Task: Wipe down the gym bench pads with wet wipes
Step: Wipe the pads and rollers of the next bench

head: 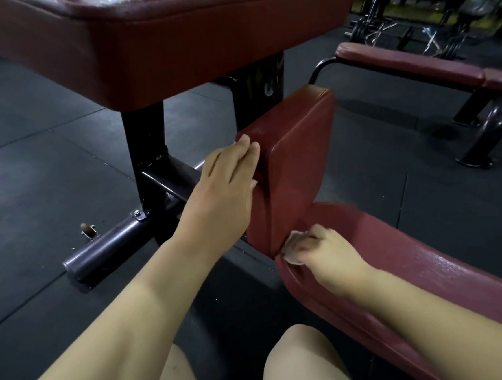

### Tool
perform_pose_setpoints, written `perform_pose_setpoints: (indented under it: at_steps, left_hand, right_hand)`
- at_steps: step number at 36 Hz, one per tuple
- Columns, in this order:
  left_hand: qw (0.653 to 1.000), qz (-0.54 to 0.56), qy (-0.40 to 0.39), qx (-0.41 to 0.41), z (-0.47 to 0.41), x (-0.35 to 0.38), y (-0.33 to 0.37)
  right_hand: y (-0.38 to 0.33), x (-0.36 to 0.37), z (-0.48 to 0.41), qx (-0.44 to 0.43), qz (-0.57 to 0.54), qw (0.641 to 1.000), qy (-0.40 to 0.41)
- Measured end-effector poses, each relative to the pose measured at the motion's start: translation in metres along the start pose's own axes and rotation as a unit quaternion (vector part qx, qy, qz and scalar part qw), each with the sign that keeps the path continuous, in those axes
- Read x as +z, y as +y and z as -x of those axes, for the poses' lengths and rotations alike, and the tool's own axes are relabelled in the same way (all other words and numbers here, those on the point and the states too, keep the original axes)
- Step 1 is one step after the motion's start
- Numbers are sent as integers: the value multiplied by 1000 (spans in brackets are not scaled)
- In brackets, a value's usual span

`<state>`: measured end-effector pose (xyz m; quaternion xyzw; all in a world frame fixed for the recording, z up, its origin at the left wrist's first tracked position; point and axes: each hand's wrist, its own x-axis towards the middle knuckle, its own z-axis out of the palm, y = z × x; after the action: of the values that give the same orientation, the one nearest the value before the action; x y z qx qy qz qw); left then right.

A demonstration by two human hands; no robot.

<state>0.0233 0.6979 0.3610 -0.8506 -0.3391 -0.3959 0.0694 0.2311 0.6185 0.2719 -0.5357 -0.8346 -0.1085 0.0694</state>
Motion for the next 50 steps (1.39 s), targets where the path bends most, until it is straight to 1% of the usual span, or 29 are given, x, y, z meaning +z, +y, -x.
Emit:
perform_pose_setpoints:
  at_steps: [2,5,6,9,11,13,14,16,18,20,21,22,27,30,33,36,39,42,44,47,50]
  left_hand:
    - [1000,7,-1,-2,0,-1,0]
    - [1000,11,-14,-8,-1,-3,0]
    - [1000,12,-20,-13,-1,-3,1]
    - [999,8,-30,-14,-7,-10,7]
    - [999,-22,-33,15,-11,-17,11]
    - [996,-60,-56,36,-17,-26,12]
    - [993,-80,-82,34,-20,-31,13]
    - [980,-107,-168,30,-25,-40,13]
    - [958,-54,-283,-14,-34,-54,19]
    - [920,-3,-381,-92,-48,-72,28]
    - [905,1,-411,-112,-55,-80,31]
    - [894,-1,-433,-114,-61,-88,35]
    - [852,-24,-518,-73,-100,-133,54]
    - [843,-33,-534,-57,-125,-163,66]
    - [838,-24,-542,-58,-150,-193,75]
    - [836,-9,-543,-73,-172,-223,75]
    - [843,4,-530,-93,-191,-252,67]
    - [852,5,-511,-116,-200,-275,50]
    - [854,10,-499,-146,-199,-288,34]
    - [858,13,-475,-196,-190,-301,9]
    - [859,15,-447,-251,-177,-307,-20]
  right_hand:
    - [8,-23,-3,40,-11,995,-93]
    - [22,-44,-5,65,-9,968,-242]
    - [27,-49,-7,76,-14,960,-270]
    - [35,-64,-13,108,-27,948,-298]
    - [37,-77,-16,129,-46,935,-328]
    - [37,-91,-20,124,-54,920,-367]
    - [36,-98,-23,118,-52,914,-385]
    - [34,-117,-29,117,-54,906,-403]
    - [31,-138,-34,119,-69,901,-412]
    - [29,-163,-38,128,-91,896,-416]
    - [28,-175,-41,136,-104,895,-412]
    - [28,-187,-43,143,-113,894,-411]
    - [30,-254,-55,147,-129,892,-408]
    - [31,-299,-61,160,-127,892,-403]
    - [33,-342,-68,176,-128,895,-391]
    - [32,-376,-78,193,-128,914,-334]
    - [29,-399,-91,220,-139,939,-226]
    - [20,-414,-109,239,-186,945,-126]
    - [12,-417,-124,238,-211,945,-74]
    - [-1,-412,-149,247,-236,939,-30]
    - [-16,-398,-174,252,-249,935,-16]
